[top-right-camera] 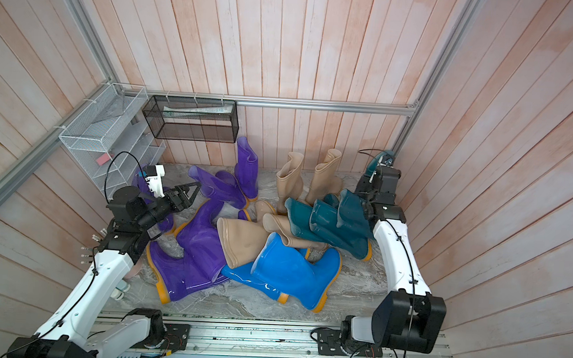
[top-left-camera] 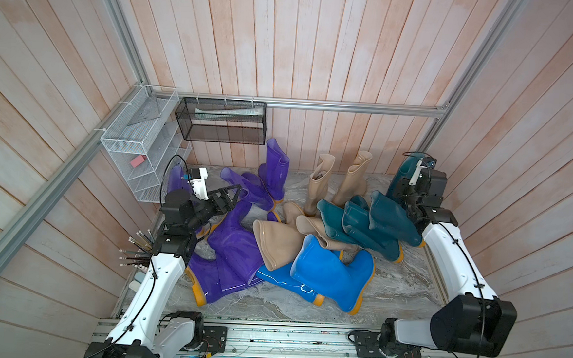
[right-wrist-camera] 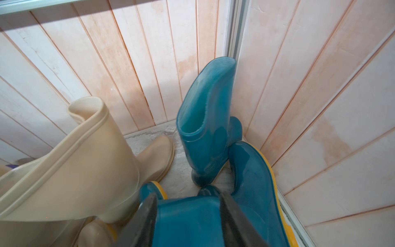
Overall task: Match and arrange rain boots in pairs
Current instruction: Adjust the rain boot at the corner of the board, then pick up the rain boot at the center of the board.
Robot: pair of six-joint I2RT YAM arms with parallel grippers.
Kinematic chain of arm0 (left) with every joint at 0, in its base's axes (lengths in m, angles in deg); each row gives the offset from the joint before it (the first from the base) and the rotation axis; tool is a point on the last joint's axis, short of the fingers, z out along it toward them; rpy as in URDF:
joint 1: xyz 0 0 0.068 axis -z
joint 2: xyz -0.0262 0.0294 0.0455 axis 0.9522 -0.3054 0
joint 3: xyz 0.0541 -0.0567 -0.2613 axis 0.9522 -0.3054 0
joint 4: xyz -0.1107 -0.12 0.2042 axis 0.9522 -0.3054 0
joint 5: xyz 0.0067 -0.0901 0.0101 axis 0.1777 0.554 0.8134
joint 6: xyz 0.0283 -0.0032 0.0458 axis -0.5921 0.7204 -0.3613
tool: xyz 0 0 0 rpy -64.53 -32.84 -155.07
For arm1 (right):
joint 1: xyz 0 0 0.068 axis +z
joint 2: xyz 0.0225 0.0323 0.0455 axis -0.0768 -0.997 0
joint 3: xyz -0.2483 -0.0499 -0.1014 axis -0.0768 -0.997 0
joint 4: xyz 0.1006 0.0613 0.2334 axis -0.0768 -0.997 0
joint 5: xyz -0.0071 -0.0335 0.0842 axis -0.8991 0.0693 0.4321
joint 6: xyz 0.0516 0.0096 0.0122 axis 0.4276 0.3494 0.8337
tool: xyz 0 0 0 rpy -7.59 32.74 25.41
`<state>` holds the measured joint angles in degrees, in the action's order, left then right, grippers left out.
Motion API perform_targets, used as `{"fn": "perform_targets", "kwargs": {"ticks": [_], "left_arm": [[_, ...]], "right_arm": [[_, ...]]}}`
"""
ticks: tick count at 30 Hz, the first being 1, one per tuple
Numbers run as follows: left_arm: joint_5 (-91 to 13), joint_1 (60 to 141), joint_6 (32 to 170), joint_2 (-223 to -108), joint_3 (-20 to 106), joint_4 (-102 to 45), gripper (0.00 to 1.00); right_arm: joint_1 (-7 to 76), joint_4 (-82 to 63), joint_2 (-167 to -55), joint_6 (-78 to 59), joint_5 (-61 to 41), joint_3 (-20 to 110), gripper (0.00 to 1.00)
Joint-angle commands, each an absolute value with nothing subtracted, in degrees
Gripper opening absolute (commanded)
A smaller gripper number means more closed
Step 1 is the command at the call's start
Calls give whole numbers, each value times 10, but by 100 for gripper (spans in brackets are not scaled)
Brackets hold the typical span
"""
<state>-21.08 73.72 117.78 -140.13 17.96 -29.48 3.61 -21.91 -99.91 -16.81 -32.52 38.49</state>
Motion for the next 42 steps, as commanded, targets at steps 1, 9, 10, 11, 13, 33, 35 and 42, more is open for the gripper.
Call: {"fn": "perform_targets", "kwargs": {"ticks": [1, 9, 10, 11, 13, 33, 35, 42], "left_arm": [[-194, 736, 1179, -1392, 165, -276, 87], [-184, 736, 1180, -1392, 160, -274, 87], [-183, 736, 1179, -1391, 160, -276, 87], [-182, 736, 1179, -1391, 159, -275, 87], [-181, 736, 1178, -1390, 159, -275, 87], [-179, 736, 1176, -1380, 154, -274, 87], [-180, 736, 1176, -1379, 154, -273, 87], [-176, 736, 1176, -1379, 154, -271, 87]], "right_arm": [[67, -251, -975, -169, -371, 350, 57], [115, -261, -965, -151, -332, 260, 63], [117, -257, -969, -149, -325, 250, 65], [117, -256, -975, -148, -316, 244, 67], [117, -249, -985, -145, -313, 232, 68], [116, -245, -917, -158, -419, 212, 0], [116, -250, -892, -161, -427, 215, 0], [108, -291, -821, -187, -474, 269, 0]]}}
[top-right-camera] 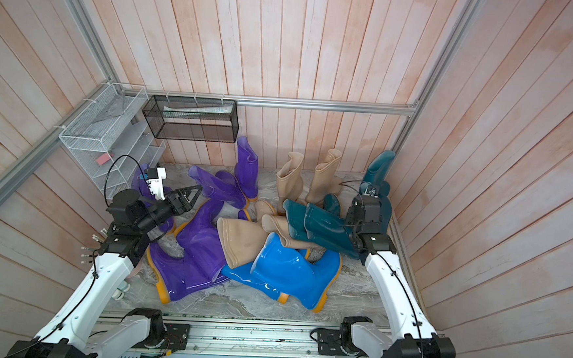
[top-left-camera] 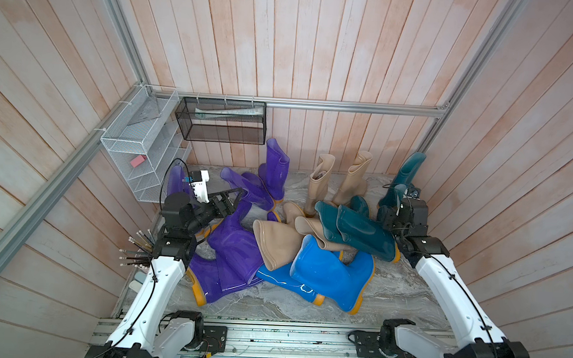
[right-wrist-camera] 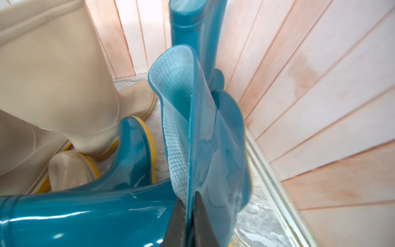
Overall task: Match and arrange rain boots in pairs
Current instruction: Pick up the rain boot at the center of the board.
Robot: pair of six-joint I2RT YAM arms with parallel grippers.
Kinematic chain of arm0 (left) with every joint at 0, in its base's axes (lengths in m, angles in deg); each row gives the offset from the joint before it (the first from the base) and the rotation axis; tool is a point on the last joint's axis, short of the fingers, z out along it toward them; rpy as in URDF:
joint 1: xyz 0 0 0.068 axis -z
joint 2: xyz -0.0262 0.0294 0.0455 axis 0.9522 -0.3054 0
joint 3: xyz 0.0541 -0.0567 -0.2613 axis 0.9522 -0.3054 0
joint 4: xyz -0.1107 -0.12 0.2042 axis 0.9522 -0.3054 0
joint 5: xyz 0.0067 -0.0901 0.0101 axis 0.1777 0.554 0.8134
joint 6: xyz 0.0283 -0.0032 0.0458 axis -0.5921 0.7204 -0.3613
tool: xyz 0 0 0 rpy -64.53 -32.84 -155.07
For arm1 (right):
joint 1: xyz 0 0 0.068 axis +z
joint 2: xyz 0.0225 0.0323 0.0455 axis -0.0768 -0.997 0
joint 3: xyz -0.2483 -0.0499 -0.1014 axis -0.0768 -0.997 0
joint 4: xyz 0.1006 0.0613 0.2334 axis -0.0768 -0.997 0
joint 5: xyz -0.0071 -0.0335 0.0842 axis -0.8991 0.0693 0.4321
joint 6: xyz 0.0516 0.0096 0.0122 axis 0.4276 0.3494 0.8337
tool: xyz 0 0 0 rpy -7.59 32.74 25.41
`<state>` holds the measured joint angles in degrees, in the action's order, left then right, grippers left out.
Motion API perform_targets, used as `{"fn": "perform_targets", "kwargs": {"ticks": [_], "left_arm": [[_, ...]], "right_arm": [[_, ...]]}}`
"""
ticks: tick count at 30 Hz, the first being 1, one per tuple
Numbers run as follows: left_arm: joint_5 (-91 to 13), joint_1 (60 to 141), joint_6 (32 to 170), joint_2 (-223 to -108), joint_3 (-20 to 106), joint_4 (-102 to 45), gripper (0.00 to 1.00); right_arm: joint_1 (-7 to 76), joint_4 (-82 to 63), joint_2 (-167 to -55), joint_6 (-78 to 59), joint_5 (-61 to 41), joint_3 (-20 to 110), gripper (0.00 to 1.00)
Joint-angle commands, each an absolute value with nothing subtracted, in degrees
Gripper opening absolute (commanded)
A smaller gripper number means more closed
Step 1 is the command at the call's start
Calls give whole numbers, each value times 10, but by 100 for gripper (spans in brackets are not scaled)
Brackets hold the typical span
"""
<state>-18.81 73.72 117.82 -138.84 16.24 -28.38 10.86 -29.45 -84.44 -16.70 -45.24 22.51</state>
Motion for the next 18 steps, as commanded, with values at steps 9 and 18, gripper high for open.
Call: {"fn": "perform_targets", "kwargs": {"ticks": [9, 18], "left_arm": [[-173, 736, 1176, -1378, 154, -268, 87], [-176, 736, 1171, -1376, 156, -271, 87]], "right_arm": [[108, -346, -774, -187, -461, 318, 0], [109, -401, -730, -185, -449, 394, 0]]}}
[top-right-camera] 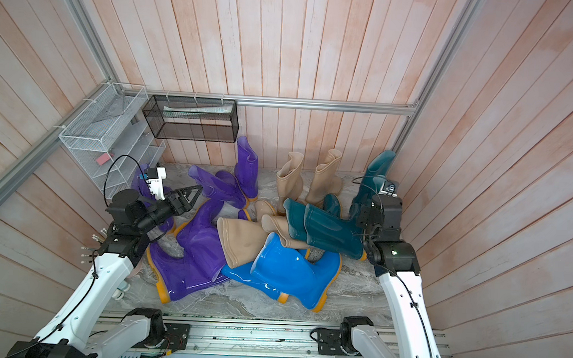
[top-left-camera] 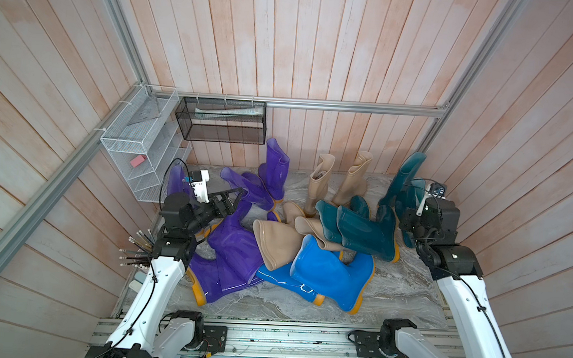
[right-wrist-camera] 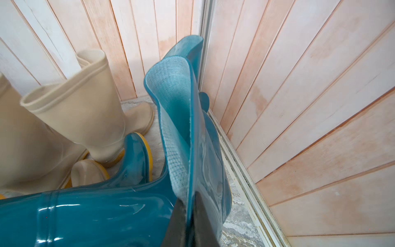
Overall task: Match and arrange rain boots in pairs
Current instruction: Pick up the rain boot at the center of the board, then adjust the rain boot at the rain pile shoes.
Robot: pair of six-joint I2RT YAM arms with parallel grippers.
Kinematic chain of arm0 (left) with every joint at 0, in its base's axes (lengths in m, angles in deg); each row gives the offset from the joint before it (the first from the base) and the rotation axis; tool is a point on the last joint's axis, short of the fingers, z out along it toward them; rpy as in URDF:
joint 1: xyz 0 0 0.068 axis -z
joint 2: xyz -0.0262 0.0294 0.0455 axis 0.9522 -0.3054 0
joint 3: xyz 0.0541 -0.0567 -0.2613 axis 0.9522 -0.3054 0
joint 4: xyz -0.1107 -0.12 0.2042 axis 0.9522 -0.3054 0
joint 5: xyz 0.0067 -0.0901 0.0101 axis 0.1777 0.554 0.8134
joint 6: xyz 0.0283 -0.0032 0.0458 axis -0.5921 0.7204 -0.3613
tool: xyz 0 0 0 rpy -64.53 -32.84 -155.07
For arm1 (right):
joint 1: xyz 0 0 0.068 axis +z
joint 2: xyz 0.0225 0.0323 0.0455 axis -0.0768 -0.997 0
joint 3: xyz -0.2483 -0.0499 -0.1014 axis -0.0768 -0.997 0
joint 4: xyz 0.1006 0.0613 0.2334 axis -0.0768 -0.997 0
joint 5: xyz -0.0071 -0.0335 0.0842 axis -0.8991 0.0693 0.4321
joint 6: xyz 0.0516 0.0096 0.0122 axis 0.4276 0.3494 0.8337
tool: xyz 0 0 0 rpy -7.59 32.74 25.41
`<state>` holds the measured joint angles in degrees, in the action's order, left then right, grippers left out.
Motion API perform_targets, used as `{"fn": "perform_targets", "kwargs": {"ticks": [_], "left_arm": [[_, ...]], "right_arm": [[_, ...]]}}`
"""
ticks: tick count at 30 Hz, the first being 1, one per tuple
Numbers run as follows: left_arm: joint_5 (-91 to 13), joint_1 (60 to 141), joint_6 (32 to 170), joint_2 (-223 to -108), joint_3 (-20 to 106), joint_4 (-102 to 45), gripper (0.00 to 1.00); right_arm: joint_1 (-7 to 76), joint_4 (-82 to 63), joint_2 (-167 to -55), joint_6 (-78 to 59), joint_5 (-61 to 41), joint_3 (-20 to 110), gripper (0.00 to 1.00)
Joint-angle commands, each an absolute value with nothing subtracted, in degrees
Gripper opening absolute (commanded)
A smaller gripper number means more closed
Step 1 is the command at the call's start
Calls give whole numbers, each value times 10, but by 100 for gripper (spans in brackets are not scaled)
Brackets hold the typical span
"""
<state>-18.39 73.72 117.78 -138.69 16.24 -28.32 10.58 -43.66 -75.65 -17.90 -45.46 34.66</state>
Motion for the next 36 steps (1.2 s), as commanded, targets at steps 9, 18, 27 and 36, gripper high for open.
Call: {"fn": "perform_targets", "kwargs": {"ticks": [9, 18, 27, 36], "left_arm": [[-178, 736, 1165, -1375, 157, -271, 87], [-176, 736, 1165, -1377, 157, -269, 87], [-169, 736, 1165, -1378, 155, -268, 87], [-150, 811, 1132, -1409, 222, -305, 80]], "right_arm": [[109, -462, -719, -166, -325, 440, 0], [108, -391, -712, -102, -226, 416, 0], [109, -262, -744, -4, -184, 384, 0], [123, -199, -761, 49, -88, 330, 0]]}}
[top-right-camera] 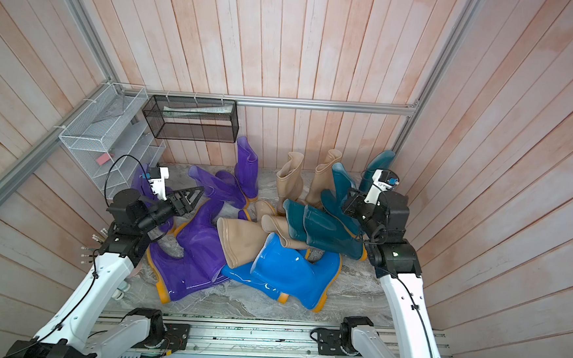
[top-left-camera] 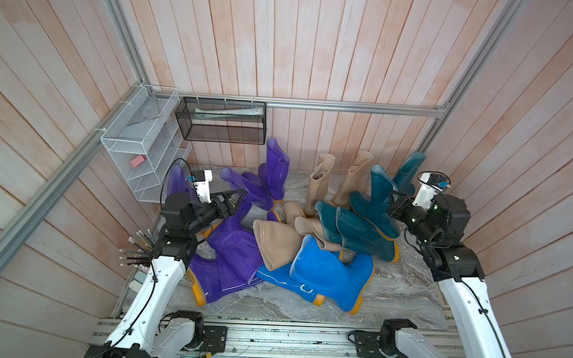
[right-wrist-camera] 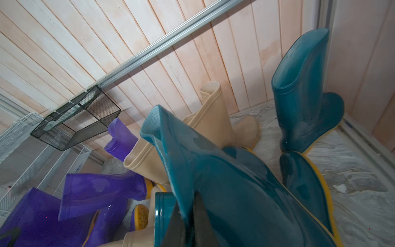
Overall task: Match and arrange rain boots in pairs
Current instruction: Adjust the rain boot at the rain pile shoes.
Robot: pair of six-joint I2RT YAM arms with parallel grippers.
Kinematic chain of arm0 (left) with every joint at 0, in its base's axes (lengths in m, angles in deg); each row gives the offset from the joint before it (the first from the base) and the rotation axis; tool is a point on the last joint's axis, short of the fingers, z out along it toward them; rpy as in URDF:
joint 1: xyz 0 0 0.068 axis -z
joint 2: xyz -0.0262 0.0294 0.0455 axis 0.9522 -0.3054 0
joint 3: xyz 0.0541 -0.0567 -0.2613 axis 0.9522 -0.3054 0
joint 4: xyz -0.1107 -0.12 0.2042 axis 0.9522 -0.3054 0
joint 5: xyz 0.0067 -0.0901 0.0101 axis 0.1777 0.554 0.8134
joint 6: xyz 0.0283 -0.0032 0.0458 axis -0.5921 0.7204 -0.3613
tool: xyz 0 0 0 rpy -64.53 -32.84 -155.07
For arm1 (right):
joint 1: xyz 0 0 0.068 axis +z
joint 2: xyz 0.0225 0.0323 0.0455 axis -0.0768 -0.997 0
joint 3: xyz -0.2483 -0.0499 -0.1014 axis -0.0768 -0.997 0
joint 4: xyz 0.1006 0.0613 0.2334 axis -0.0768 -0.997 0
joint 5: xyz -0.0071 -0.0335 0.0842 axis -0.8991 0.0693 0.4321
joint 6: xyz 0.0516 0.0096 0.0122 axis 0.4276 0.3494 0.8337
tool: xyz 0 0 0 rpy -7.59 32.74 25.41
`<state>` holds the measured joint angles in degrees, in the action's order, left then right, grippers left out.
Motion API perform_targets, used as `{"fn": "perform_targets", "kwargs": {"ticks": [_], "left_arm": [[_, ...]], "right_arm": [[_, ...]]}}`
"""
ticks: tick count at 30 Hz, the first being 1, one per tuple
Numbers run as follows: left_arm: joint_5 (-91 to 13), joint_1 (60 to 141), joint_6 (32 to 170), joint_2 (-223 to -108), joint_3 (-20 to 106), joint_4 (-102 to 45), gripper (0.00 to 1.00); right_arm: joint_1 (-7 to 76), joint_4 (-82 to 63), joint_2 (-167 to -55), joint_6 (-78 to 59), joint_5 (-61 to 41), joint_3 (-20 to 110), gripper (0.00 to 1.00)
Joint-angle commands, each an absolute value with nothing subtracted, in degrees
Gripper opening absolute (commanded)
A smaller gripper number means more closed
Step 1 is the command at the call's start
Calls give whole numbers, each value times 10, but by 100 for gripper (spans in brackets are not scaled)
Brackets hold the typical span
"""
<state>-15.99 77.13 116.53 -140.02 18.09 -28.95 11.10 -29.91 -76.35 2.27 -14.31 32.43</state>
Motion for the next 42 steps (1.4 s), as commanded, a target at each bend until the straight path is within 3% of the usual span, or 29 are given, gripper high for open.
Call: {"fn": "perform_targets", "kwargs": {"ticks": [1, 10, 13, 20, 31, 42], "left_arm": [[-167, 846, 1118, -1414, 240, -320, 80], [-283, 1120, 1103, -1596, 419, -248, 82], [-307, 1177, 1085, -1663, 428, -182, 85], [-290, 1204, 1063, -1766, 461, -112, 91], [-252, 1230, 1031, -1862, 531, -81, 90], [-266, 1243, 995, -1891, 519, -79, 71]], "right_arm": [[130, -198, -763, 46, -88, 330, 0], [148, -151, -751, 83, -81, 290, 0], [148, -122, -748, 113, -93, 276, 0], [149, -98, -748, 132, -88, 266, 0], [149, -90, -756, 141, -67, 255, 0], [149, -81, -767, 145, -54, 258, 0]]}}
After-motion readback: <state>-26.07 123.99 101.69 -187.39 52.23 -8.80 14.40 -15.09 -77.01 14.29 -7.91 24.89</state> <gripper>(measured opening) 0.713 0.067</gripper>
